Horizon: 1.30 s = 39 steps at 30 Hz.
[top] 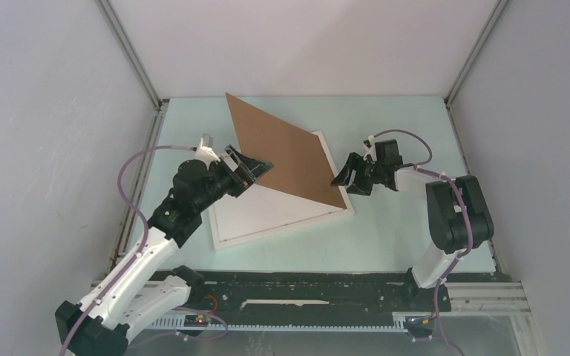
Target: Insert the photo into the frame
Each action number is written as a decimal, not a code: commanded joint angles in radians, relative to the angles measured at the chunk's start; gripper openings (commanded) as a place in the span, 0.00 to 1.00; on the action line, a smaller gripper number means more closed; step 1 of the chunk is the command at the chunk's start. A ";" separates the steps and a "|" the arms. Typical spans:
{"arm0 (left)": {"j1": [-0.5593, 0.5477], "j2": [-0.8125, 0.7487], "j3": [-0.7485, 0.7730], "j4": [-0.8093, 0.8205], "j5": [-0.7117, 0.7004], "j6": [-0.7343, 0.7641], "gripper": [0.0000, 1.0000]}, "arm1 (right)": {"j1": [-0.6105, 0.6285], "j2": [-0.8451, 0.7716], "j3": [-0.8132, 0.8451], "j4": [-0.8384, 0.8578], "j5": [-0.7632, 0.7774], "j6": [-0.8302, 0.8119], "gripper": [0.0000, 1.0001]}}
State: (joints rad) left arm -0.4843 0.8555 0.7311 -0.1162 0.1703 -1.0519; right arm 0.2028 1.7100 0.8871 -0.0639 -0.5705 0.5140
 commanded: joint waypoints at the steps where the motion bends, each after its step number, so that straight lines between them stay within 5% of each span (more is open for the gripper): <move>1: 0.018 0.049 0.028 -0.227 -0.062 0.111 0.94 | 0.012 -0.051 -0.004 -0.049 -0.094 -0.005 0.77; 21: 0.146 -0.208 -0.078 -0.143 0.130 0.045 1.00 | 0.014 -0.035 -0.005 -0.047 -0.094 -0.015 0.77; 29: 0.159 -0.189 -0.081 -0.167 0.128 0.034 1.00 | 0.023 -0.031 -0.005 -0.043 -0.090 -0.014 0.76; 36: 0.159 -0.151 -0.040 -0.291 0.041 0.096 0.80 | 0.022 -0.046 -0.005 -0.060 -0.077 -0.023 0.76; 39: 0.160 -0.166 -0.048 -0.294 0.011 0.099 0.53 | 0.016 -0.046 -0.005 -0.059 -0.077 -0.023 0.77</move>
State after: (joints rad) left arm -0.3275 0.7143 0.6529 -0.4057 0.2192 -0.9924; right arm 0.2035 1.7073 0.8867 -0.0967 -0.6037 0.4980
